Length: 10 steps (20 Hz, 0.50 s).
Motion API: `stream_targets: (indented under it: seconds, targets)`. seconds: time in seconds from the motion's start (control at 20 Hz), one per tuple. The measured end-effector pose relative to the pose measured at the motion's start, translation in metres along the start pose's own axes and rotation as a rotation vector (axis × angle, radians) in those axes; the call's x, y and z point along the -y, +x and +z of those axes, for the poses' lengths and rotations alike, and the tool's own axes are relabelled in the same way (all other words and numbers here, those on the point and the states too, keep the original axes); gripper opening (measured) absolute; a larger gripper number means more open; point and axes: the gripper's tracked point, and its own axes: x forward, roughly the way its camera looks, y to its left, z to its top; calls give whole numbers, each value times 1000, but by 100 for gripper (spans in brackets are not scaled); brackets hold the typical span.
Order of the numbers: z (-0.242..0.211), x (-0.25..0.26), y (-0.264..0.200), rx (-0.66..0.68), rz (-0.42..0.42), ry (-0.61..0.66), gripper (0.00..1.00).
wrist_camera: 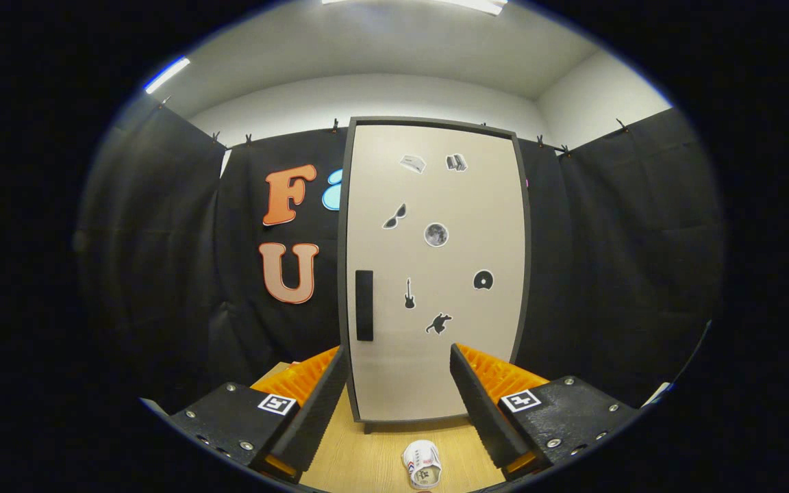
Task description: Open the shoe cabinet door, grab the shoes and put them into the shoe cabinet, then close the shoe cabinet door.
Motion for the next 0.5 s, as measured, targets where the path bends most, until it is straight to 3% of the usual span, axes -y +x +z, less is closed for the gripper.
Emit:
stream_targets:
  seconds: [0.5]
  targets:
    - [-11, -41, 77, -19, 49, -9, 93]
